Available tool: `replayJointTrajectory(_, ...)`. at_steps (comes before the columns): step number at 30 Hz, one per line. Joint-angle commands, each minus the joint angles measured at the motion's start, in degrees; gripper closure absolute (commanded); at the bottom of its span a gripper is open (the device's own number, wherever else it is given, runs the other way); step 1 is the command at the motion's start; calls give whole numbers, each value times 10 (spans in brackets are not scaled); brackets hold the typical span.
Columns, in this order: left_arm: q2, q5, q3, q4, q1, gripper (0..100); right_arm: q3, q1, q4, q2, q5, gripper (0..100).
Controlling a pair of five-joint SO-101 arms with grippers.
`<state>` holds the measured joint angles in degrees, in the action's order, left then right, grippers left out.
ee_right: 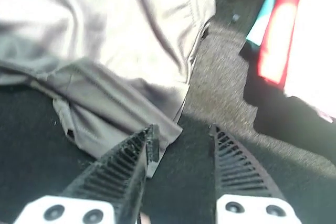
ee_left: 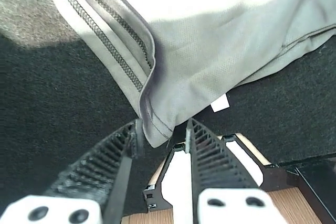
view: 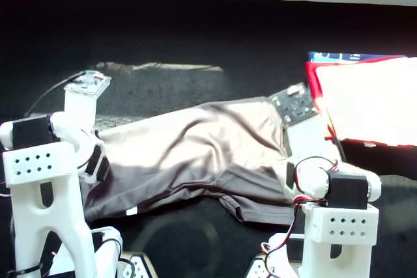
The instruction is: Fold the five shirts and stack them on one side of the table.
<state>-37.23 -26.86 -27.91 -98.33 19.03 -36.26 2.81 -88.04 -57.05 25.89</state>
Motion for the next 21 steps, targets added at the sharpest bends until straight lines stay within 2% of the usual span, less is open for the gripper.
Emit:
replayJointTrajectory(1, -7, 1, 26, 41, -8, 982, 17, 9, 76, 13, -49, 993)
replayJointTrajectory(4, 23, 5, 3, 97, -8, 990, 19, 45, 105, 68, -60, 994)
replayJointTrajectory(10, 192, 78, 24, 187, -9, 991, 24, 83, 206, 241, -61, 991)
replayJointTrajectory(14, 294, 126, 87, 212, -9, 991, 24, 86, 268, 345, -61, 991)
replayJointTrajectory(21, 388, 197, 206, 222, -12, 991, 25, 98, 338, 451, -61, 991)
